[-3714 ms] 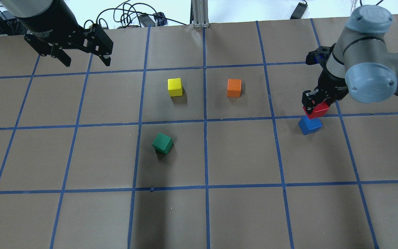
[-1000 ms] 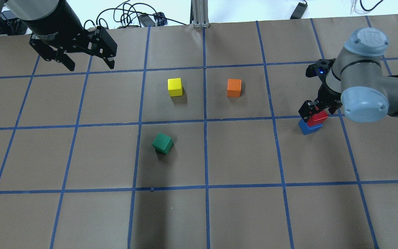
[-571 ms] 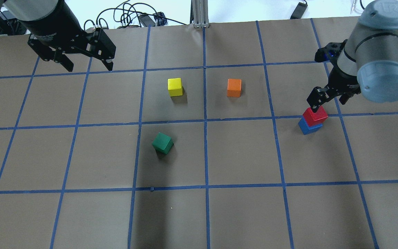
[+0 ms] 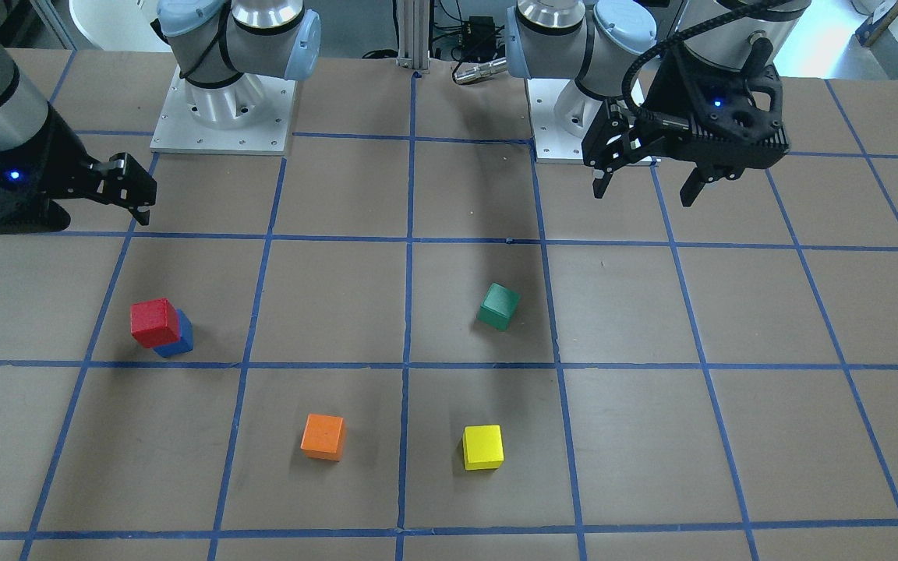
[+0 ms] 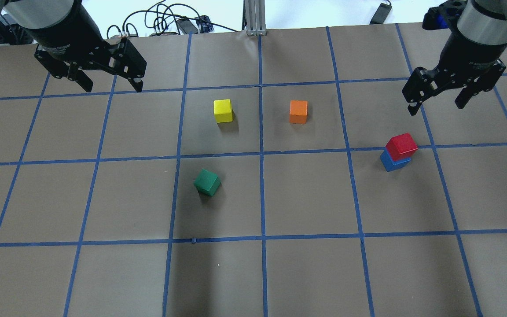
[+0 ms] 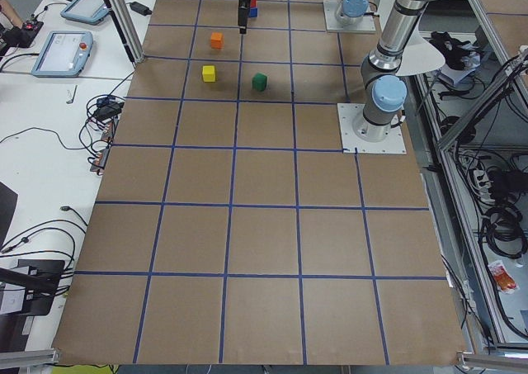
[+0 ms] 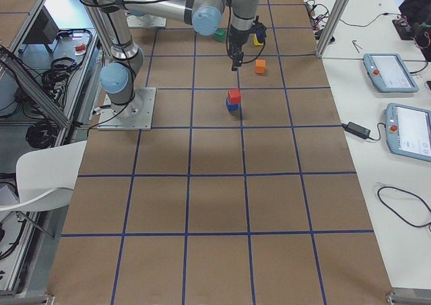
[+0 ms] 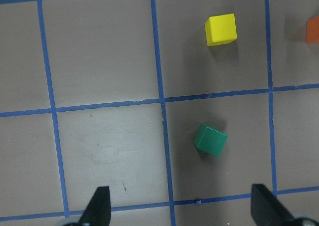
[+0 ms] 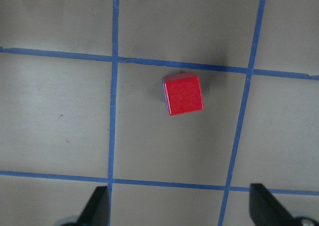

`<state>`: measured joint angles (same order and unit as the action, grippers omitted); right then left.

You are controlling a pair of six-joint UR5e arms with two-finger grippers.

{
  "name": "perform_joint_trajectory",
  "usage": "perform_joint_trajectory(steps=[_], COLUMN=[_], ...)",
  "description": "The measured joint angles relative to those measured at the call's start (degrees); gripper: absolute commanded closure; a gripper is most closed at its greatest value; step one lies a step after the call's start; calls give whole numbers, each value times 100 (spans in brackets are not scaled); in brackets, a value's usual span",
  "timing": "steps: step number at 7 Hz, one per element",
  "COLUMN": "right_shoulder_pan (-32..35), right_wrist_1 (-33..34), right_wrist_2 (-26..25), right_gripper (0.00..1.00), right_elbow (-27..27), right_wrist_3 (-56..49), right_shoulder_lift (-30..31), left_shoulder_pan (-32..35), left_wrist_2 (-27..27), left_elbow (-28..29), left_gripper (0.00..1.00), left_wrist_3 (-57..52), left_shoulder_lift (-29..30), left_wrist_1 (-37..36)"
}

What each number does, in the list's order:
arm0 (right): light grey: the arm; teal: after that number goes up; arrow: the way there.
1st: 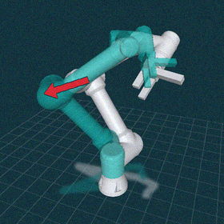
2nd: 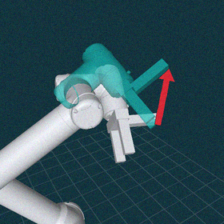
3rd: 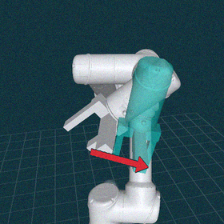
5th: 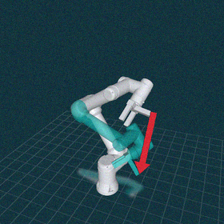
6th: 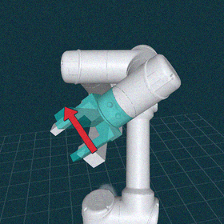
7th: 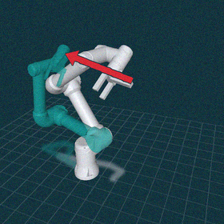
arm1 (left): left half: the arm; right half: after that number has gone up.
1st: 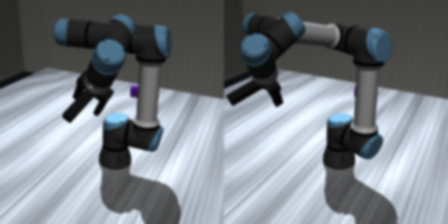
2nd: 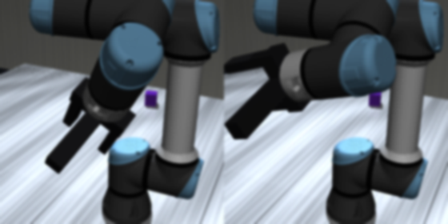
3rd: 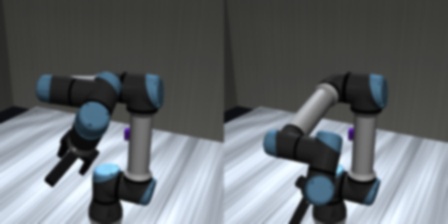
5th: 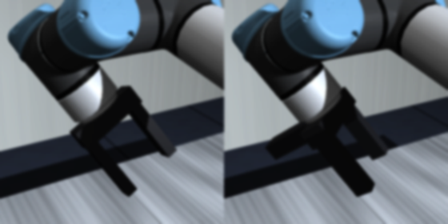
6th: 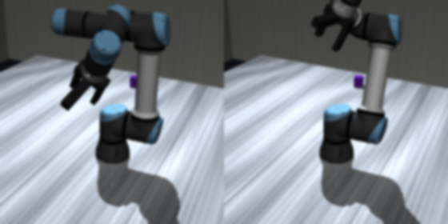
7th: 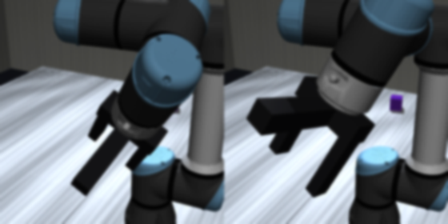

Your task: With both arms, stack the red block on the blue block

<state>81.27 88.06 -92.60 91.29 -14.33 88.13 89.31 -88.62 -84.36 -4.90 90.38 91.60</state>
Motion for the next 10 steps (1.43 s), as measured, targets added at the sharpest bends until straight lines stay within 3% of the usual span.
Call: perform_joint_trajectory(steps=[5, 10], right_shoulder_pan=[809, 943], right_wrist_1=[-81, -96], right_wrist_2=[47, 41], right_gripper=[0, 0], right_elbow=[-41, 58], right_wrist_3=[915, 922], right_shoulder_lift=[86, 218], left_shoulder_pan=[-3, -10], left_wrist_2=[10, 13], left_elbow=[-9, -2], left_gripper=[0, 0], left_wrist_3=[6, 7], left_shoulder_lift=[-2, -2], left_wrist_1=[-24, -28])
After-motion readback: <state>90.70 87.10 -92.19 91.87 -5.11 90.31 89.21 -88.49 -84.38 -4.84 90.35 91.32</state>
